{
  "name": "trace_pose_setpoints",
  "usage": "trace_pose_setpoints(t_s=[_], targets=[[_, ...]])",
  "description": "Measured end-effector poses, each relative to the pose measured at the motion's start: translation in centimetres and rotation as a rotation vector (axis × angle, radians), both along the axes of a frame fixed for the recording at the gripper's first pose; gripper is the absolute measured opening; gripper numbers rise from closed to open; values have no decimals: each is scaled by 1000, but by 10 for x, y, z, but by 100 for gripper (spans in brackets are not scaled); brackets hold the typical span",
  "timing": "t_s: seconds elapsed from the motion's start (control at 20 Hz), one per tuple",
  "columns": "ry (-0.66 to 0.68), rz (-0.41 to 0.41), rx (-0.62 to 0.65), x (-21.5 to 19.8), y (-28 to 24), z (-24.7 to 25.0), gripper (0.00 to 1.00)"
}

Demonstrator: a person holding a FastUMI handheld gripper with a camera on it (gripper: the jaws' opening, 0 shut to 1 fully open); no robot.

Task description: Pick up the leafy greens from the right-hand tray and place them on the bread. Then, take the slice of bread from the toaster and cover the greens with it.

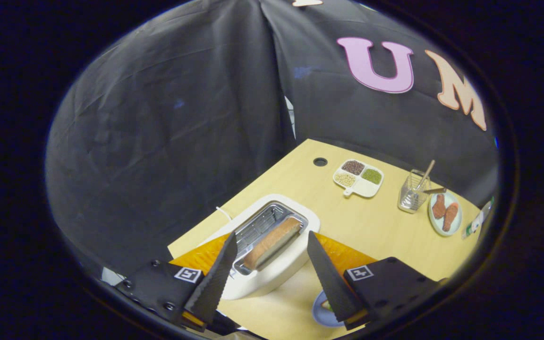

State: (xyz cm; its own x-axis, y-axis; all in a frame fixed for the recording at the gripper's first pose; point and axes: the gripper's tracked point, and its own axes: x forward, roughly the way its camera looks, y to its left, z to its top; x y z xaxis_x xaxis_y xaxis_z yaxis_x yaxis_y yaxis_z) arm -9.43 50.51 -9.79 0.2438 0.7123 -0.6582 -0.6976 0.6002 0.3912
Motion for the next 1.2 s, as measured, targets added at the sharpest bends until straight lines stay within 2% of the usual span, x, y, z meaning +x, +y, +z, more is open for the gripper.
trace_pose_setpoints(t_s=[0.25,0.5,0.7,0.8,0.9,0.95,1.1,1.2], targets=[[119,-55,6,11,17,-16,93],[172,-66,-21,12,22,-35,76],[213,-59,-10,7,26,-38,48],[212,-93,-3,10,20,-35,34],[238,-88,4,8,24,-38,19],[230,-101,6,11,21,-35,17],[235,-74,22,5,22,-28,10],[225,-62,40,1,19,-17,9]])
